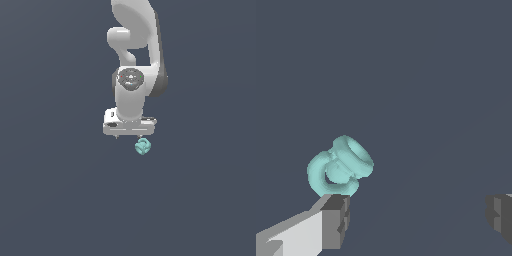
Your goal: Pick up the object and move it to a goal position.
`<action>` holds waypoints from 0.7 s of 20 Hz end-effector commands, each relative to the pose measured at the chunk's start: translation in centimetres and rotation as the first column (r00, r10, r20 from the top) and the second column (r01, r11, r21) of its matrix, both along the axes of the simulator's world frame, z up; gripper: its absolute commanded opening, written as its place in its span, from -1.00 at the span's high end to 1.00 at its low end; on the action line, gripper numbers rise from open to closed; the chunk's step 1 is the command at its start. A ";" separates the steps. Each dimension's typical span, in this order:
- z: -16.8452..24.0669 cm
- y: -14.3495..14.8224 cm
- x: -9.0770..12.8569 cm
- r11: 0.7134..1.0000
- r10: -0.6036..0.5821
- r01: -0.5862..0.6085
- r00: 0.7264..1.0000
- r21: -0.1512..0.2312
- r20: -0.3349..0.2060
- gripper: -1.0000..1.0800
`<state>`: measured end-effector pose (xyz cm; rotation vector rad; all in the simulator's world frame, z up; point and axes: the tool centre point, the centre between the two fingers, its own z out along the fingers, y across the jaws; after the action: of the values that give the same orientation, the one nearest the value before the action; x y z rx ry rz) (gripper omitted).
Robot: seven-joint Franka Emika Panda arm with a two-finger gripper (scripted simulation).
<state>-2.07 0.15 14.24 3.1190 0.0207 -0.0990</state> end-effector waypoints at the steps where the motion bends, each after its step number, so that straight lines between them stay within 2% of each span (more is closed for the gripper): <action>1: 0.0 0.0 0.0 1.000 0.000 0.000 1.000 0.000 0.000 -0.92; 14: -0.6 0.5 0.0 0.998 0.058 -0.058 0.998 -0.004 -0.007 -0.92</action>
<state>-2.11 0.66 13.64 3.1108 0.1087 -0.1092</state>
